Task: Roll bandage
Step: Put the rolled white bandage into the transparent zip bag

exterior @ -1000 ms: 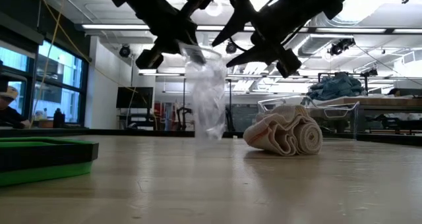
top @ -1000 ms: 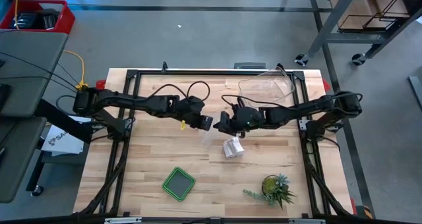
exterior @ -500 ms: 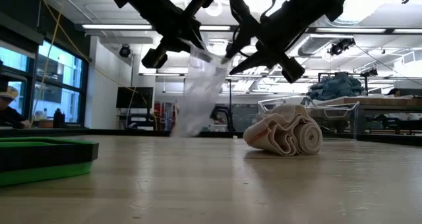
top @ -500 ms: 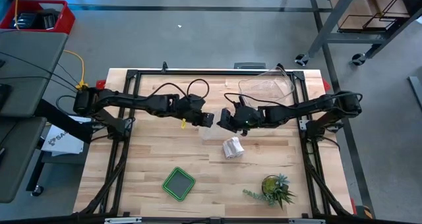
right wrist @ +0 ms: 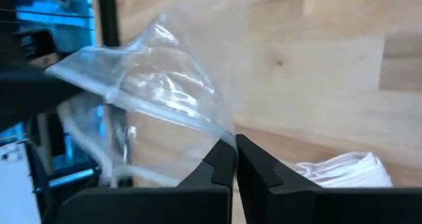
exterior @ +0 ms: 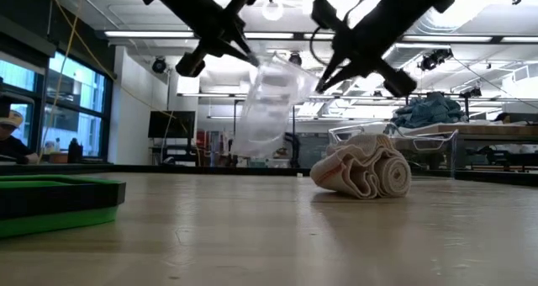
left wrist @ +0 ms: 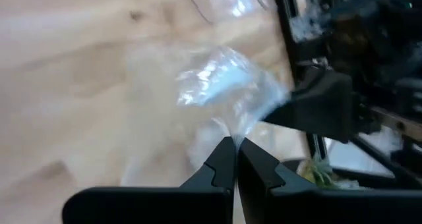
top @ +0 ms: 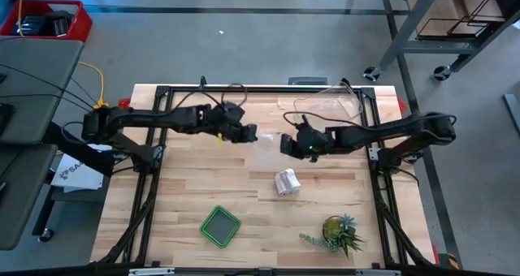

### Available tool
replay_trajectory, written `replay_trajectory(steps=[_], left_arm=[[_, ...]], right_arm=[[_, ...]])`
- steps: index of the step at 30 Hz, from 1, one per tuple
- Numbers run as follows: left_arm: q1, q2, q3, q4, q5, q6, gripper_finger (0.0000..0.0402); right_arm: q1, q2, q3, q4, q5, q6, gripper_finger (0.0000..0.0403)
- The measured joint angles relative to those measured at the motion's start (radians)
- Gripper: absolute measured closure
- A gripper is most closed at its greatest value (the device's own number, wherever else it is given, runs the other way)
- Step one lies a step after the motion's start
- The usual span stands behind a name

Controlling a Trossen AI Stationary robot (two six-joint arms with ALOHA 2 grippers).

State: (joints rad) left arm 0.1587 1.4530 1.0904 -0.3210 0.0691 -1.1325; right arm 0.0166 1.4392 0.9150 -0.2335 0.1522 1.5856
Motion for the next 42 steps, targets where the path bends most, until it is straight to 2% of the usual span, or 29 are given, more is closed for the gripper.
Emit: replay_trajectory(steps=[7, 15, 22, 28, 33, 38, 42], left_arm=[[0.042, 0.015, 0.000, 0.031, 0.034, 0.012, 0.0401], [0.014, 0.144, -0.001, 0.087, 0.026, 0.009, 0.0401], [0.010, 0.171, -0.001, 0.019, 0.017, 0.040, 0.0401], [0.008, 0.181, 0.000, 0.021, -0.024, 0.045, 0.0402], [-0.005, 0.226, 0.000, 0.054, -0.088, 0.062, 0.0401], [-0.026, 0.312, 0.000, 0.121, -0.093, 0.052, 0.0401], [-0.048, 0.377, 0.000, 0.180, -0.072, 0.028, 0.0401]], right_arm=[[-0.038, -0.063, 0.003, 0.000, -0.003, -0.052, 0.0402], [-0.043, -0.004, 0.093, -0.124, -0.005, -0.149, 0.0403], [-0.043, 0.007, 0.037, -0.197, -0.041, -0.206, 0.0403], [-0.059, 0.007, -0.067, -0.085, -0.055, -0.174, 0.0403], [-0.069, 0.007, -0.100, -0.046, -0.006, -0.173, 0.0403], [-0.069, 0.037, -0.117, -0.034, 0.018, -0.168, 0.0403], [-0.069, 0.081, -0.148, 0.011, -0.007, -0.123, 0.0403]])
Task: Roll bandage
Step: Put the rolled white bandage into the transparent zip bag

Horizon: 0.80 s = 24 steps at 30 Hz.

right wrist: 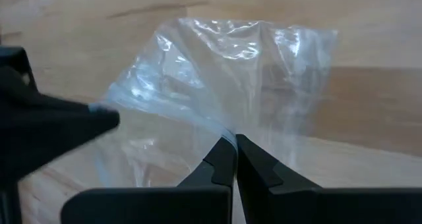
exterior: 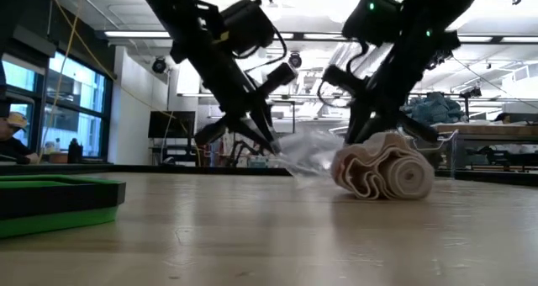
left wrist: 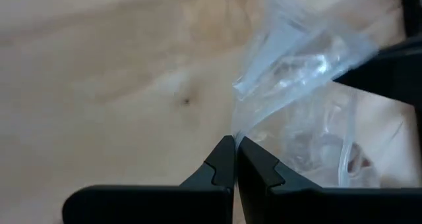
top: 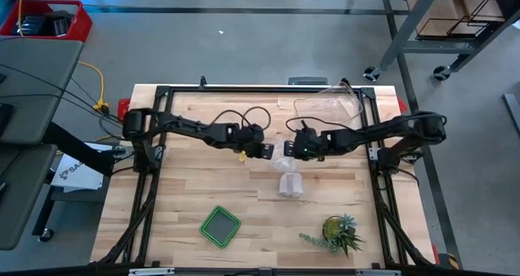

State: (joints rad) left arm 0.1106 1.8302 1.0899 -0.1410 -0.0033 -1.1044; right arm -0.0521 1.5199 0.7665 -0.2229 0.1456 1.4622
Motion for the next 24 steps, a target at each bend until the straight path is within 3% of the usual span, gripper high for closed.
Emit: replay_trajectory(steps=[4, 24], left_arm=[[-0.017, 0.022, -0.001, 0.055, 0.024, -0.036, 0.0402], [-0.013, 0.026, 0.000, 0.043, -0.028, -0.025, 0.0401]], right_arm=[[0.009, 0.036, -0.022, 0.080, -0.019, 0.023, 0.0403], [0.007, 0.082, -0.024, 0.077, -0.068, 0.177, 0.0402]])
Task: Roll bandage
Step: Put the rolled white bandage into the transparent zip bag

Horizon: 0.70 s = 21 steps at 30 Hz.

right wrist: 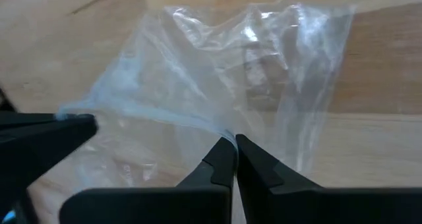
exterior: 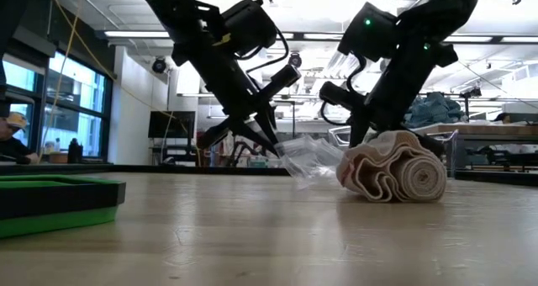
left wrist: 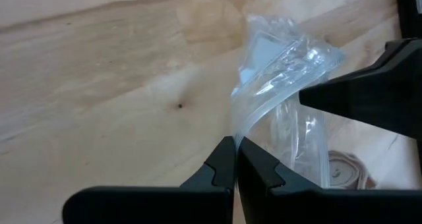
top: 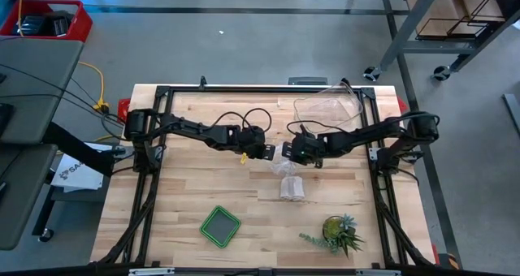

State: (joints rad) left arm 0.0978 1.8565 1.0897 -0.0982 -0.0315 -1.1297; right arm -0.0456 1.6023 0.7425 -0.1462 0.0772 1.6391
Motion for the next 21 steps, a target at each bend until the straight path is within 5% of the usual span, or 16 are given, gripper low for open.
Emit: replay_trajectory(steps=[14, 21], left_arm=[[0.000, -0.001, 0.000, -0.009, 0.018, 0.012, 0.0401], [0.000, -0.001, 0.000, -0.014, 0.018, 0.014, 0.0402]], right_arm=[[0.000, -0.046, 0.000, 0.009, -0.023, -0.026, 0.0257], [-0.013, -0.124, 0.000, -0.052, -0.009, -0.091, 0.0241]])
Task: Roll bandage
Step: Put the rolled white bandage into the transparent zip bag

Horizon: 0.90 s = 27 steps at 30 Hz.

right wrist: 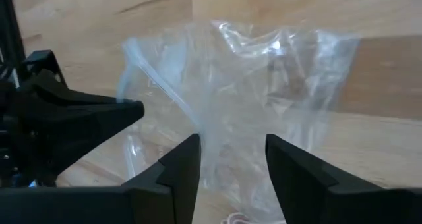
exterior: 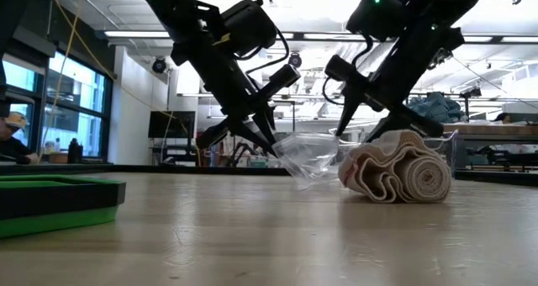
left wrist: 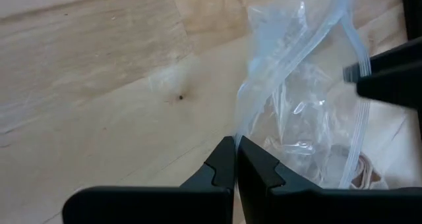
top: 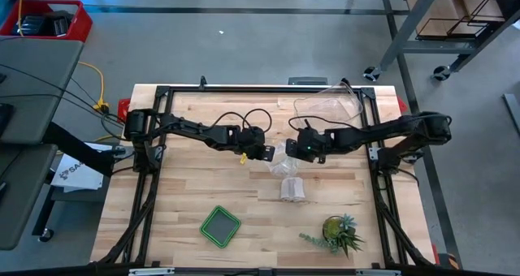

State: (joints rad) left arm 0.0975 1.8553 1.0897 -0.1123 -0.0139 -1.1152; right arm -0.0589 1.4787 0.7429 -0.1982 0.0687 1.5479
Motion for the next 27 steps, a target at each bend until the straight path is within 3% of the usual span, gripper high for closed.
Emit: replay_trajectory(steps=[7, 11, 16, 21, 27], left_arm=[[0.001, -0.004, 0.000, -0.035, 0.001, 0.020, 0.0402], [0.001, -0.008, 0.000, -0.077, 0.000, 0.029, 0.0401], [0.001, -0.008, 0.000, -0.054, 0.001, 0.028, 0.0401], [0.007, -0.008, 0.000, -0.048, 0.002, 0.028, 0.0402], [0.007, -0.008, 0.000, -0.047, 0.019, 0.028, 0.0402]], right_arm=[[-0.008, -0.077, 0.000, -0.111, -0.026, -0.073, 0.0240], [0.004, -0.096, 0.000, -0.164, -0.109, -0.137, 0.0240], [0.083, -0.097, 0.000, -0.102, -0.206, -0.121, 0.0240], [0.194, -0.097, 0.001, -0.132, -0.198, -0.057, 0.0240], [0.284, -0.089, 0.023, -0.149, -0.073, 0.052, 0.0240]])
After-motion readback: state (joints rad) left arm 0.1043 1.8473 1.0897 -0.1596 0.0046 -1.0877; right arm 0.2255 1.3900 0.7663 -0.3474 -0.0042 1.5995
